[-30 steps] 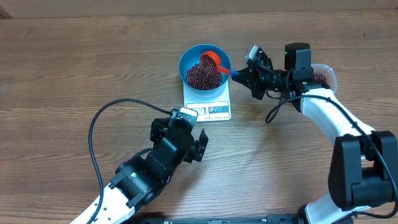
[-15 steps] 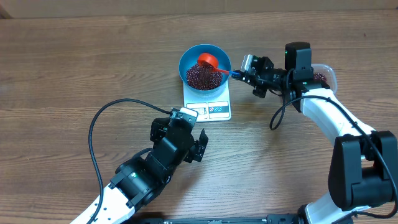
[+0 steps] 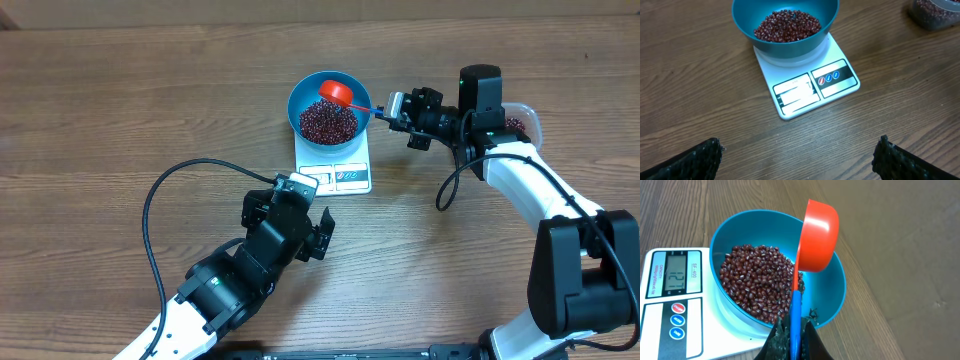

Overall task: Scoop item into bowl and weigh 150g on scale
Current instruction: 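Tilt the scoop to pour the beans into the teal bowl, then move the empty scoop back rightward to the bean tub, then lower the scoop into the bean tub with the right gripper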

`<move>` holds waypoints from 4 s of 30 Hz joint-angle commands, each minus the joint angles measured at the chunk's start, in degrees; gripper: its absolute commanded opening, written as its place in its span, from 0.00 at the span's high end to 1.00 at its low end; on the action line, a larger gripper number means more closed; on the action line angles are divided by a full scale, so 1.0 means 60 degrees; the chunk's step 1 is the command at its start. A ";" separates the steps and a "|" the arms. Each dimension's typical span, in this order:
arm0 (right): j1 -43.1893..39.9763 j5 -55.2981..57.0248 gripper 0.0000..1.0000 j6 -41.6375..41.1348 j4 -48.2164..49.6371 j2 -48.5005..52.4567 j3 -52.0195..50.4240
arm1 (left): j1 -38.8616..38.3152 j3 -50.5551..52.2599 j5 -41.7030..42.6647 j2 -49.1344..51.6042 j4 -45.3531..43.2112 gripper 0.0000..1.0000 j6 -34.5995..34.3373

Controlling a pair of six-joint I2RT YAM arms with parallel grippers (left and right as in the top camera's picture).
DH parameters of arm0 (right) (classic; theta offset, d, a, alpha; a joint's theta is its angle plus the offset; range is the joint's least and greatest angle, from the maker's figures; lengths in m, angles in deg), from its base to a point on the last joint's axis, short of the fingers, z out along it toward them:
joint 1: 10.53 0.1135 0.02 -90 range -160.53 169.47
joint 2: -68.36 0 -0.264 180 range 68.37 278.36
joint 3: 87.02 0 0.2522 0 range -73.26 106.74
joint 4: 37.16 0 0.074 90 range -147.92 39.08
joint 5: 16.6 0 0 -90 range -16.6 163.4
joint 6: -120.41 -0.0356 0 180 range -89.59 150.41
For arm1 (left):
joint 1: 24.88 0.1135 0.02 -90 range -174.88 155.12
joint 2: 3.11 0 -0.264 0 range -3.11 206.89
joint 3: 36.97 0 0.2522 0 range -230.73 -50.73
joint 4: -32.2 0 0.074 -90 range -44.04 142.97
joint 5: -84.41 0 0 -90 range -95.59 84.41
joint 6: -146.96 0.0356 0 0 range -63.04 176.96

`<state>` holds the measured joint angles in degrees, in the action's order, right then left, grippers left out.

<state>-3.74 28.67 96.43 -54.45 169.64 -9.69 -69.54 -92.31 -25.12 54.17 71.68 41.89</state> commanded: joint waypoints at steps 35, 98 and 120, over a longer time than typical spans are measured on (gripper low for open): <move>-0.0532 0.0452 0.96 -0.7482 0.0040 -0.2167 0.0040 | -0.0062 0.0058 0.0011 -0.0047 -0.0004 0.00 -0.0135; -0.2466 0.9009 0.96 -0.7879 -0.6371 -0.2514 0.0036 | -0.0062 0.0058 0.0011 -0.0047 -0.0004 0.00 -0.0135; -0.2463 0.8714 0.96 -0.7730 -0.6430 -0.1384 0.0036 | -0.0062 0.0058 0.0011 -0.0047 -0.0004 0.00 -0.0135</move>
<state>-18.56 82.46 49.98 -92.48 159.67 -9.69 -69.54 -92.31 -25.12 54.17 71.66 41.89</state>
